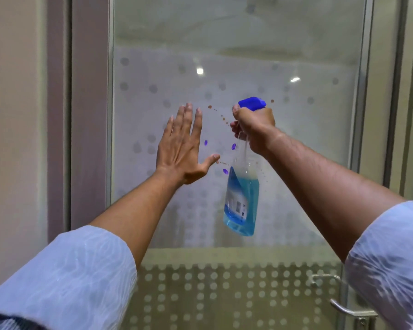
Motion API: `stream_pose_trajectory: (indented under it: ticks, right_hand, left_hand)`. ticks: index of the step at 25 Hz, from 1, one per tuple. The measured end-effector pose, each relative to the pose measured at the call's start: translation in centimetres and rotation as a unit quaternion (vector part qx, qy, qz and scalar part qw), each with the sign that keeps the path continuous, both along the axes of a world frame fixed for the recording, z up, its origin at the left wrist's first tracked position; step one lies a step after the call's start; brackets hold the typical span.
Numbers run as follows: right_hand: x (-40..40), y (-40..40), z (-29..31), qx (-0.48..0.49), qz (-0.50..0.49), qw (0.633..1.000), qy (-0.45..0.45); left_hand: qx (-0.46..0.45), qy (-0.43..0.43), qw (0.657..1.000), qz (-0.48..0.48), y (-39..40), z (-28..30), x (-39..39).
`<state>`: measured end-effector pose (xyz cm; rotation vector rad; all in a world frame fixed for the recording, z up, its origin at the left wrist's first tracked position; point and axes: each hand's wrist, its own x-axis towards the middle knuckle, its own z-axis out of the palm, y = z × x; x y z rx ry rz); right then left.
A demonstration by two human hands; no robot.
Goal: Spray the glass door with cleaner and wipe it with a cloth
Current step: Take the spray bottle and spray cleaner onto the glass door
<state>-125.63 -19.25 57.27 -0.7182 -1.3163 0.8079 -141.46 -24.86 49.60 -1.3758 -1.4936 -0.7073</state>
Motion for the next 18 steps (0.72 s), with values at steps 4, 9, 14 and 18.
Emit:
stream_pose_trajectory:
  ticks: [4, 9, 14, 18]
  right_hand:
    - [-1.5, -0.1, 2.6, 0.03, -0.003, 1.0, 0.005]
    - [-2.4, -0.5, 4.8, 0.052, -0.028, 0.998, 0.016]
    - [-2.5, -0.6, 5.5, 0.049, -0.057, 0.997, 0.026]
    - [-0.2, 0.3, 5.2, 0.049, -0.103, 0.993, 0.028]
  left_hand:
    - [0.018, 0.011, 1.0, 0.001, 0.3, 1.6, -1.1]
    - [0.025, 0.008, 1.0, 0.001, 0.8, 1.7, -2.5]
    - [0.024, 0.004, 1.0, 0.007, 1.0, 1.6, -3.0]
    - [0.021, 0.007, 1.0, -0.005, 1.0, 1.4, -2.3]
